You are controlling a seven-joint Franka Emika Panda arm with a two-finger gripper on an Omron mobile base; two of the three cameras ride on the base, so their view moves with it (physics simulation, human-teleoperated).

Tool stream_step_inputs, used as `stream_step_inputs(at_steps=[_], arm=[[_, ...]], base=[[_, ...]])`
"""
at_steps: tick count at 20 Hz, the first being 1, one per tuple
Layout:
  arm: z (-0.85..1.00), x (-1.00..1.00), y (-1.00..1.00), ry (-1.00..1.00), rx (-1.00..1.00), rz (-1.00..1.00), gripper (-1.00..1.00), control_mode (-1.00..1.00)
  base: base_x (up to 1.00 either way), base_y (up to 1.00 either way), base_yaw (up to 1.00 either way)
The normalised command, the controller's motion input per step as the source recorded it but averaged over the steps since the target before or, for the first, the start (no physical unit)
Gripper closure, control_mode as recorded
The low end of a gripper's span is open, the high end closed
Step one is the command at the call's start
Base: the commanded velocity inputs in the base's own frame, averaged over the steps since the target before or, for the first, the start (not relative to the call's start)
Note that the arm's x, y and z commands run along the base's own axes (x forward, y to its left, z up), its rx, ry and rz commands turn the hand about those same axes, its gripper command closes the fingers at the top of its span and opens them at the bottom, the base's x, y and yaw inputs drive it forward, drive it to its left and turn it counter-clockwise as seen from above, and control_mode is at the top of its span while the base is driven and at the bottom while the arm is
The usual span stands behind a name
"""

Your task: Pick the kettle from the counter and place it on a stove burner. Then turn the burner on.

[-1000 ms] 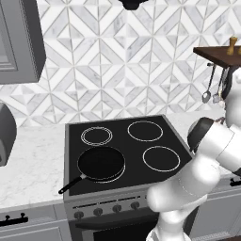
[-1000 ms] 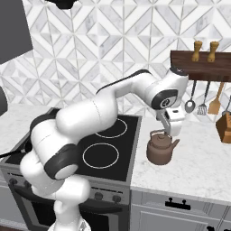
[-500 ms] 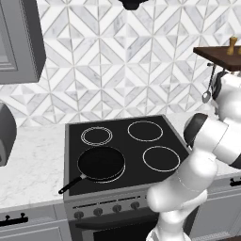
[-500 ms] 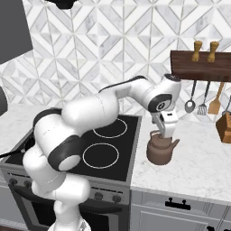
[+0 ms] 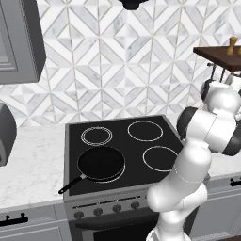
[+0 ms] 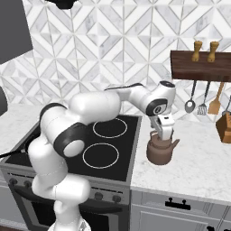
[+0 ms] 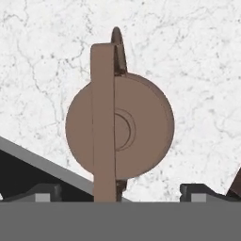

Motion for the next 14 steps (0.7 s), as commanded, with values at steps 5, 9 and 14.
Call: stream_step_inputs(at_steps=[5,9,14], arm=[[-0.29,0.26,0.00,0.00,-0.02,0.01,-1.00,-1.00],[-0.19,0.19,0.00,0.00,0.00,0.00,1.00,-1.00],[0.00,0.00,0.00,0.00,0.00,0.00,1.00,-1.00]], base=[[0.00,0.00,0.00],[0.00,0.00,0.00],[0.00,0.00,0.00]])
